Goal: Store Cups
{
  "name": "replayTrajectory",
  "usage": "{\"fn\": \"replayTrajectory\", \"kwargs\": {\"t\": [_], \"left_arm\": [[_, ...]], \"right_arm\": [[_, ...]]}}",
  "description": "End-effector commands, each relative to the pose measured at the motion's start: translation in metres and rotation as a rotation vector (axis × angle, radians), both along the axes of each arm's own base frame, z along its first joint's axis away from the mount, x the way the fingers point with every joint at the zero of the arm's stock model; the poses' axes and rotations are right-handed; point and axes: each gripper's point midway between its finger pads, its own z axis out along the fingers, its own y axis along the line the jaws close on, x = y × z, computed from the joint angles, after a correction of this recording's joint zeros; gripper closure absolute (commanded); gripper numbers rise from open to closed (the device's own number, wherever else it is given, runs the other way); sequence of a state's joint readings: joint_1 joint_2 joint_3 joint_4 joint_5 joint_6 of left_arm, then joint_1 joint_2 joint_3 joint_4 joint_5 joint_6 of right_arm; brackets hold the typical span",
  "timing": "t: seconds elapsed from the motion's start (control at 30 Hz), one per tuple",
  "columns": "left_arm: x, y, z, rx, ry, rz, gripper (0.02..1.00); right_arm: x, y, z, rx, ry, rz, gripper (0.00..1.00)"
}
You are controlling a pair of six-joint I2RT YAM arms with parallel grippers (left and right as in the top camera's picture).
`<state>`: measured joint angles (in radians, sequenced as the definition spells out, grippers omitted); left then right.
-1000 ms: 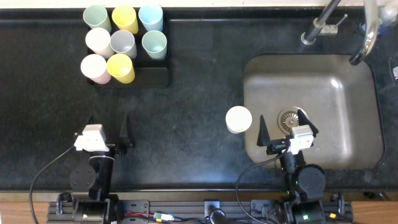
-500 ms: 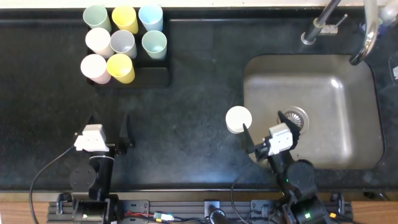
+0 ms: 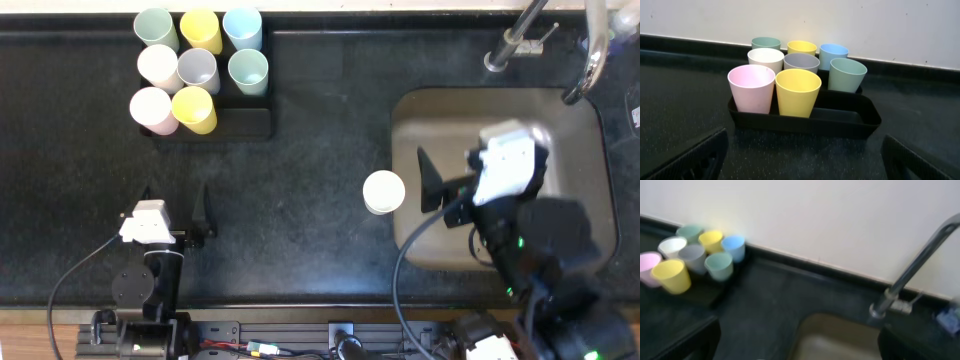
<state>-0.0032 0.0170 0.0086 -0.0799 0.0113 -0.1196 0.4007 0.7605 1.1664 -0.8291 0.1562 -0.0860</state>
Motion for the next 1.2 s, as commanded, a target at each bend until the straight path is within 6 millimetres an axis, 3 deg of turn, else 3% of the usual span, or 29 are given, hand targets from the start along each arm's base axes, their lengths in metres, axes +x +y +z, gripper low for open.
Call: {"fn": "replayTrajectory", "kwargs": {"t": [0.03,0.2,0.27,0.37,0.5,0.77,0.97,1.2], "left_arm": [[0.0,0.001,0.0,0.012,0.0,0.003,0.018],[0.0,0.001,0.0,0.011,0.0,0.003,0.018],[0.0,0.001,0.0,0.011,0.0,0.003,0.018],[0.0,0.001,0.0,0.011,0.0,0.003,0.018],[0.0,0.001,0.0,0.012,0.0,0.003,0.018],[0.0,0.001,0.0,0.012,0.0,0.003,0.018],[0.0,0.001,0.0,0.011,0.0,0.003,0.018],[0.0,0.001,0.0,0.012,0.0,0.003,0.018]], "right_arm": [[0.008,0.013,-0.025,0.021,0.236,-0.002,0.003],[-0.005,0.015,-0.094,-0.037,0.602,-0.044,0.003],[-0.016,0.029,-0.132,-0.056,0.823,0.01,0.003],[-0.01,0.037,-0.146,-0.045,0.891,0.018,0.003],[0.001,0.027,-0.164,0.013,0.982,-0.11,0.003],[-0.011,0.011,-0.222,-0.029,1.202,-0.231,0.003],[-0.018,0.007,-0.257,-0.018,1.231,-0.269,0.001],[-0.009,0.01,-0.272,-0.001,1.19,-0.26,0.077]]}}
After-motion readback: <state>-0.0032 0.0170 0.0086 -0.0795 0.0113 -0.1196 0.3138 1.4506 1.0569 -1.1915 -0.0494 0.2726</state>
